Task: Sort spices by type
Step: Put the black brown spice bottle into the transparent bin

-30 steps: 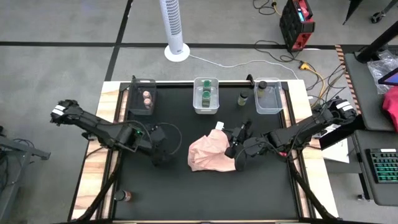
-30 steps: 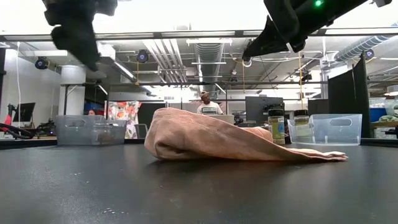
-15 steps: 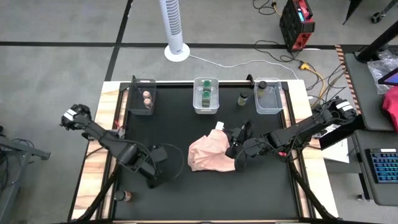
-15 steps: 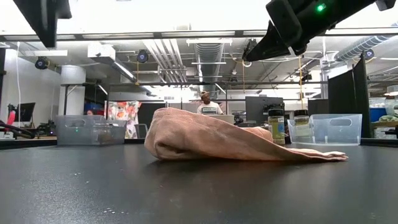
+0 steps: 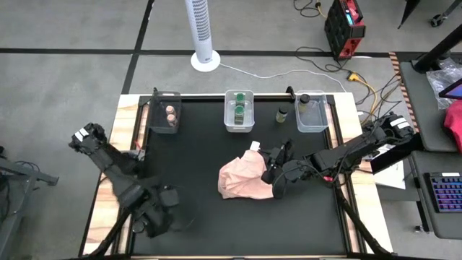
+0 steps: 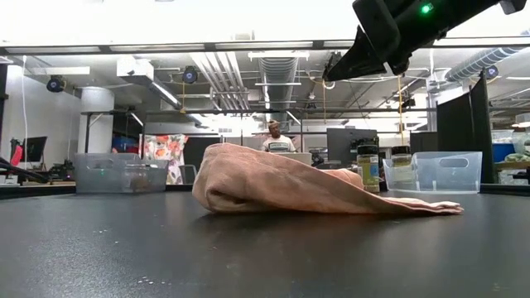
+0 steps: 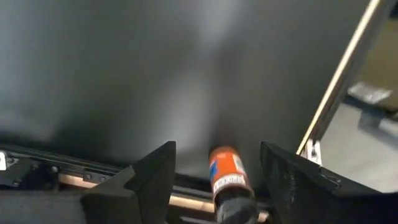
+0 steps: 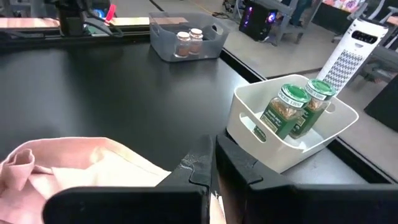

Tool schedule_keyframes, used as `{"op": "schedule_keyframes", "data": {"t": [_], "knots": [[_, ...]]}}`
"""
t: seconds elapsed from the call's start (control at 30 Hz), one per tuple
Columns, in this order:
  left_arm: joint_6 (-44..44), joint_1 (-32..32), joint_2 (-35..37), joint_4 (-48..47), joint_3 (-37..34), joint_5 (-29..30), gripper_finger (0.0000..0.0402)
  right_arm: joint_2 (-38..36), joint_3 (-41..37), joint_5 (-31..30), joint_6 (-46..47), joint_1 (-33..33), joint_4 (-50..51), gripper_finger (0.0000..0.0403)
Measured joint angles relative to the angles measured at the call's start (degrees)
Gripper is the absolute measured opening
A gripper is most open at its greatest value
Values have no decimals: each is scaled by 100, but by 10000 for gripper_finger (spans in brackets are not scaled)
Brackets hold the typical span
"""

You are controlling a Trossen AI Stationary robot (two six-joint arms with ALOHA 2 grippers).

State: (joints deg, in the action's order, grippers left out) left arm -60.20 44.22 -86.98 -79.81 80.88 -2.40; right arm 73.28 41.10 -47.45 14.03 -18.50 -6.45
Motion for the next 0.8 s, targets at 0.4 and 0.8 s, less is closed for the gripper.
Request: {"op": "schedule_keyframes", "data": {"t": [0.4, 0.8], "knots": [[-1315, 1978, 2, 96, -81, 813, 214, 2, -14, 156, 688, -2, 10, 13], [-2479, 2856, 2, 210, -140, 953, 212, 2, -20, 296, 1332, -15, 10, 13]]}}
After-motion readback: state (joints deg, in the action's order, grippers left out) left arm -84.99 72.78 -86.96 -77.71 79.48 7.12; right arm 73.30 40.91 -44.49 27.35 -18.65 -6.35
